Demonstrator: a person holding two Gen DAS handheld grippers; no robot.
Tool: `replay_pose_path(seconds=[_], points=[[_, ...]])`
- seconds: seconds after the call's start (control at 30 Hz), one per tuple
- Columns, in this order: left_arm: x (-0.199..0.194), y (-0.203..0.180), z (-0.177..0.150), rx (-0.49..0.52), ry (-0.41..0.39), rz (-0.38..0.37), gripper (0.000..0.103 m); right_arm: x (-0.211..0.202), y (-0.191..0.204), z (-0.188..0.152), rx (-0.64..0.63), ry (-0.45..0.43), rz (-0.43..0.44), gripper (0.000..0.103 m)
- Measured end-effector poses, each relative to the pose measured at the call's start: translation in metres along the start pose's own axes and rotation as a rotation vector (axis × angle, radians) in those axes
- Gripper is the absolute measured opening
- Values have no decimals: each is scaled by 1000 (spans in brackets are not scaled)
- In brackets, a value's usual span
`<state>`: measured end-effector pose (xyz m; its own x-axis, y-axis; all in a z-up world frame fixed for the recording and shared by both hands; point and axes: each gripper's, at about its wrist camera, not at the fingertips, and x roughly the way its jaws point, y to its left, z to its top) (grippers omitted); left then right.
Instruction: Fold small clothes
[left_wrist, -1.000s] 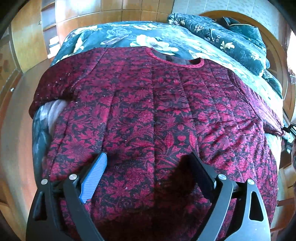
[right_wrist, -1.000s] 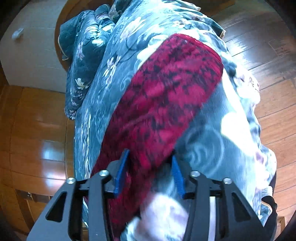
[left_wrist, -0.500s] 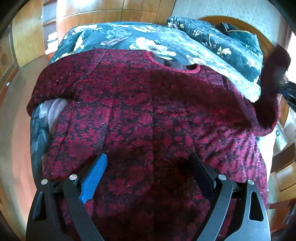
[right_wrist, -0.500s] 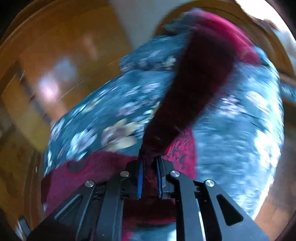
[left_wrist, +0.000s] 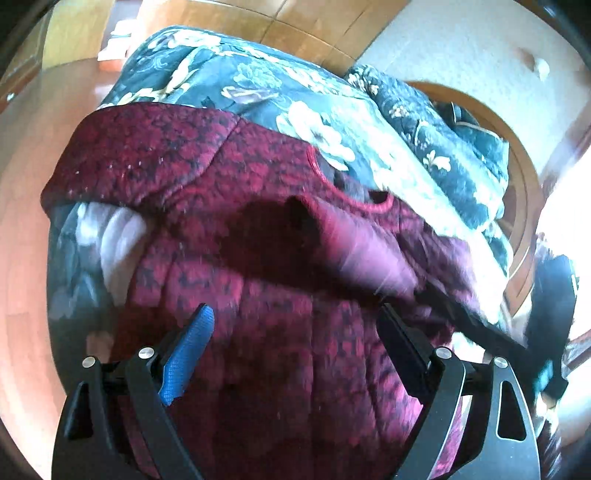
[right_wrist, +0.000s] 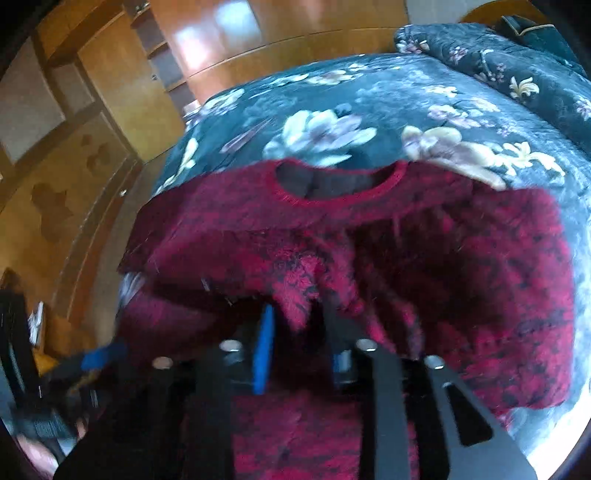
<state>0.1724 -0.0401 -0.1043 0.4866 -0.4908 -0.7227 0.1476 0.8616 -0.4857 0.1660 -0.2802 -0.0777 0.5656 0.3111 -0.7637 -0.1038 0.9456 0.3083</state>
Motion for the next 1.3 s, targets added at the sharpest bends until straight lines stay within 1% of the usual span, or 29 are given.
replay_pose_path(seconds=[0.03, 0.07, 0.1, 0.17, 0.2, 0.27, 0.3, 0.37, 0.4, 0.43, 0.47, 0.5, 0.57, 0.6, 0.67, 0.73, 0.8, 0.83, 0.87, 0.93, 0.97, 1.0, 1.03, 1.1, 1.17, 1.2, 1.3], points=[[3, 3, 8, -20, 0, -12, 88, -4, 1, -5, 0, -4, 5, 34], [5, 4, 12, -32, 1, -18, 88, -9, 0, -10, 10, -11, 15, 42], [8, 7, 19, -50, 3, -26, 88, -17, -5, -16, 25, -23, 25, 45], [17, 10, 30, -80, 14, -46, 88, -40, -21, -30, 58, -43, 23, 46], [26, 11, 36, -93, 38, -53, 88, -52, -28, -32, 74, -51, 22, 49], [38, 12, 40, -106, 57, -39, 88, -73, -46, -50, 127, -76, 1, 51], [45, 12, 42, -113, 71, -45, 88, -81, -55, -58, 154, -84, -15, 51], [57, 10, 45, -127, 95, -71, 73, -99, -83, -76, 237, -101, -63, 52], [63, 7, 46, -129, 112, -84, 56, -103, -91, -81, 260, -105, -75, 52], [71, 1, 47, -117, 133, -101, 44, -108, -104, -88, 295, -110, -96, 52], [74, -4, 49, -94, 141, -85, 22, -111, -113, -93, 318, -110, -115, 52], [75, -12, 53, -56, 131, -51, 5, -111, -120, -96, 334, -106, -129, 52], [67, -19, 64, -51, 96, -84, 4, -107, -132, -100, 367, -93, -150, 51], [55, -27, 76, -42, 55, -111, 2, -105, -135, -100, 374, -92, -155, 48], [35, -36, 92, -25, -7, -145, 2, -102, -142, -97, 385, -93, -170, 46], [11, -44, 106, 8, -80, -150, 2, -96, -145, -89, 387, -100, -186, 45], [-2, -46, 115, 36, -119, -123, 2, -90, -149, -80, 393, -114, -205, 42], [-2, -45, 116, 60, -122, -76, 2, -88, -150, -75, 402, -127, -196, 41], [1, -43, 115, 70, -113, -51, 2, -86, -149, -71, 404, -135, -185, 40], [19, -34, 107, 92, -55, 38, 2, -80, -142, -66, 361, -136, -193, 39], [28, -29, 102, 102, -33, 82, 2, -74, -138, -65, 340, -118, -210, 39], [36, -24, 95, 111, -14, 117, 2, -64, -138, -66, 331, -73, -239, 37], [42, -18, 89, 112, 1, 131, 2, -58, -139, -68, 333, -42, -254, 36], [47, -9, 83, 99, 11, 122, 2, -56, -137, -72, 316, -2, -230, 36], [48, -4, 80, 87, 8, 110, 2, -70, -131, -75, 267, 8, -209, 36], [46, -4, 79, 85, 3, 104, 2, -78, -128, -76, 252, 8, -190, 36], [39, -5, 81, 79, -21, 79, 2, -102, -113, -67, 188, -44, -141, 36]])
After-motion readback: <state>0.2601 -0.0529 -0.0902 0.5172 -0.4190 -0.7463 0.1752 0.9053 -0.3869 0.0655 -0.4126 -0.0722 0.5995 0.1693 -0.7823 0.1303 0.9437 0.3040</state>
